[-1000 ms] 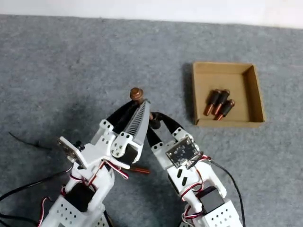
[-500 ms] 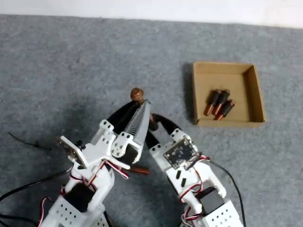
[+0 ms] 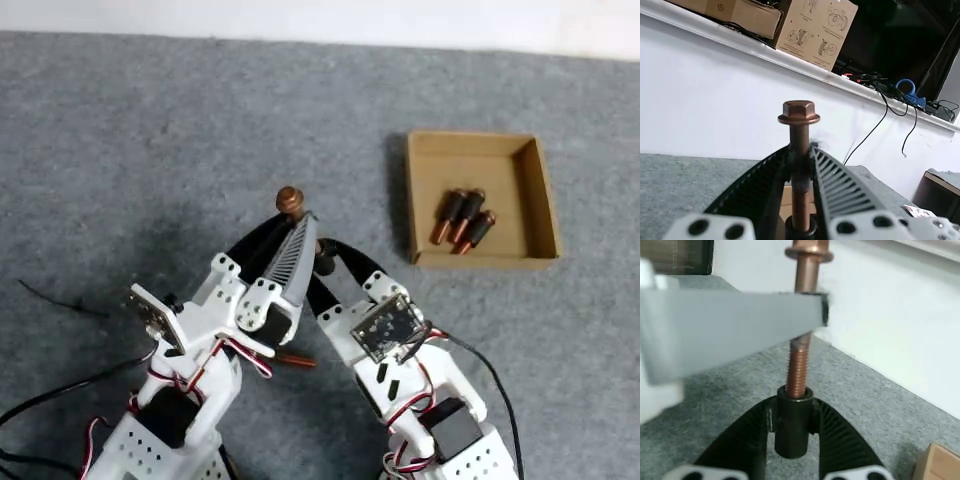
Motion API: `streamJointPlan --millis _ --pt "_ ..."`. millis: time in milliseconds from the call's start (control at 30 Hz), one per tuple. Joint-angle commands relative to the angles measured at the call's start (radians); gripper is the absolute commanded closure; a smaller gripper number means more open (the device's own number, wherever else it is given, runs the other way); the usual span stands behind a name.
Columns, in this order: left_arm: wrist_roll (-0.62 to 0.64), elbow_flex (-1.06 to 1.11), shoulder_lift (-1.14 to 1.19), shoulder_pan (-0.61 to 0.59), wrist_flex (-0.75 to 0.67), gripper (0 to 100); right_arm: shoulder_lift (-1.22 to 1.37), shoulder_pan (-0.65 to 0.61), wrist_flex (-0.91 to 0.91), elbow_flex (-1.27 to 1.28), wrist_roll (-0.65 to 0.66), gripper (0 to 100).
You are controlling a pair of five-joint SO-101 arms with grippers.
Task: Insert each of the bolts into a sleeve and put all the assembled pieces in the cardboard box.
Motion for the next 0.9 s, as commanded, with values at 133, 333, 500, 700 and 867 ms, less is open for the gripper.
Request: streamJointPlan --millis 133,333,500,700,867 --pt "0.014 0.019 -0.012 0.001 0.035 99 -0.013 0.012 -0.001 -0.065 0.008 99.4" --pt "0.015 0.019 -0.012 0.002 0.057 99 -0.013 0.012 -0.004 -0.067 0.008 99.4" --pt "0.011 0.019 -0.012 0.054 0.1 99 -0.013 0.012 -0.004 -0.067 0.006 99.4" --pt "0.009 0.019 -0.012 0.068 0.11 99 -0.013 0.016 -0.004 -0.067 0.009 99.4" --pt "0.009 0.019 -0.012 0.068 0.112 90 -0.013 0.016 -0.004 -0.061 0.009 99.4"
